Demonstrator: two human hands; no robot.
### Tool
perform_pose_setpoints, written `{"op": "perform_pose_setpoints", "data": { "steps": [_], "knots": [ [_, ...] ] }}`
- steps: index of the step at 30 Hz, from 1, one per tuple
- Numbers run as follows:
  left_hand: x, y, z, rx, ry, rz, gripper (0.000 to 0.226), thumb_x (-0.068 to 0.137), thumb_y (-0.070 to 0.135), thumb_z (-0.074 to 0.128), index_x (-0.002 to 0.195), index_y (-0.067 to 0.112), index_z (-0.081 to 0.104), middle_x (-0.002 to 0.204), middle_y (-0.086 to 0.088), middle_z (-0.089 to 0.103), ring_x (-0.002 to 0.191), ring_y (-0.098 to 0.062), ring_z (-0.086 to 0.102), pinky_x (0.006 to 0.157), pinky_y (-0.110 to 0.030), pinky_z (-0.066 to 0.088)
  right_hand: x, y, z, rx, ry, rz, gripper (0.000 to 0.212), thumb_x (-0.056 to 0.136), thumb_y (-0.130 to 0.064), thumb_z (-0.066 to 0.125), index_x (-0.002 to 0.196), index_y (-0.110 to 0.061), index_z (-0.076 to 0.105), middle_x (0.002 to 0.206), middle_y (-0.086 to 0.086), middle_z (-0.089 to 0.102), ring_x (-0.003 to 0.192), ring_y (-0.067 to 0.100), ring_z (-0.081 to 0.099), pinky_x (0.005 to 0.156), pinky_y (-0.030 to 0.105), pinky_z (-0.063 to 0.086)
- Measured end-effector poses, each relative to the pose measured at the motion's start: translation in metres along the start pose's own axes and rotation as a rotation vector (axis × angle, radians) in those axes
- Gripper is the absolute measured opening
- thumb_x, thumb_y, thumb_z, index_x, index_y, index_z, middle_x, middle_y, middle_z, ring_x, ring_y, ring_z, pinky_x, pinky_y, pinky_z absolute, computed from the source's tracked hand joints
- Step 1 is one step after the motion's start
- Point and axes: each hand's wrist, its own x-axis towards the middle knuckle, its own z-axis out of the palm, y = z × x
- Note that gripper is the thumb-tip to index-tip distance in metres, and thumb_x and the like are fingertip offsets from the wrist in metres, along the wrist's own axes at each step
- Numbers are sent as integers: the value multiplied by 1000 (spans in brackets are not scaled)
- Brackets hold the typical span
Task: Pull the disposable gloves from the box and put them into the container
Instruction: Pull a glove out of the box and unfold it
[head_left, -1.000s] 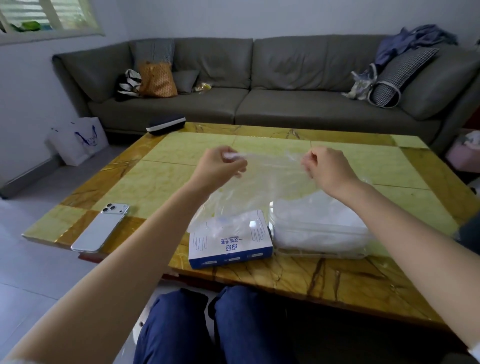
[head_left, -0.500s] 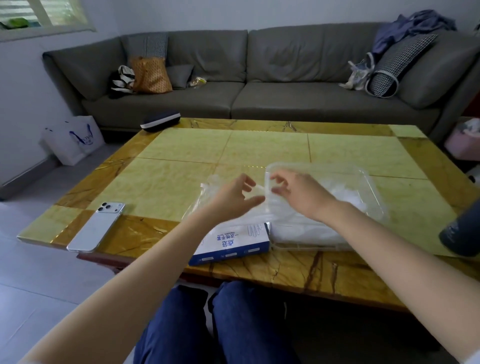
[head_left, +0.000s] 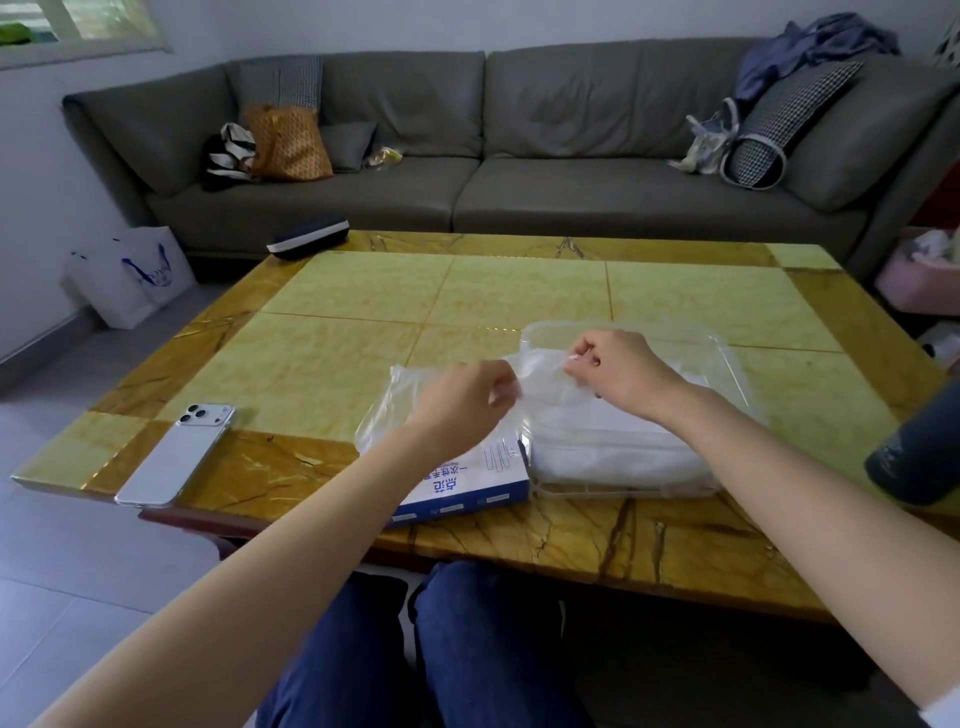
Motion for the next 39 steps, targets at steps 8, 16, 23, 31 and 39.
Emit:
{"op": "perform_pose_setpoints", "data": {
  "steps": [8, 16, 23, 31, 39],
  "knots": [
    [23, 12, -36, -172, -45, 22, 21, 93, 22, 58, 92, 4, 68, 72, 8, 62, 66, -3, 58, 64, -10, 45, 0, 24, -20, -263, 124, 50, 34, 95, -14, 52, 126, -5, 44, 124, 14, 50, 115, 30, 42, 95, 36, 36],
    [31, 25, -41, -433, -1, -158, 27, 98, 24, 49, 85, 9, 67, 66, 2, 62, 60, -11, 57, 70, -28, 50, -27, 8, -2, -7, 85, -266, 55, 89, -15, 63, 137, -12, 36, 139, 1, 41, 132, 14, 34, 107, 20, 24],
    [24, 29, -48, -488, -73, -165, 22, 98, 24, 48, 89, 11, 63, 65, 0, 51, 49, -2, 49, 47, -5, 39, -14, 8, -2, 84, 226, -206, 25, 92, -16, 59, 115, -8, 55, 101, 2, 64, 97, 15, 60, 87, 26, 48],
    [26, -1, -67, -167, -172, -98, 35, 88, 33, 60, 116, 14, 53, 103, -2, 57, 90, -17, 58, 74, -24, 49, 0, 0, -27, 179, 230, -140, 10, 94, -15, 55, 88, -11, 62, 74, -3, 62, 58, 7, 58, 61, 17, 48],
    [46, 26, -56, -200, -178, 76, 51, 78, 27, 74, 123, 22, 50, 113, -2, 55, 96, -20, 61, 85, -35, 53, -3, 11, -43, 175, 137, -134, 17, 87, -30, 64, 89, -13, 66, 72, -6, 65, 59, 5, 56, 48, 10, 42]
  ]
}}
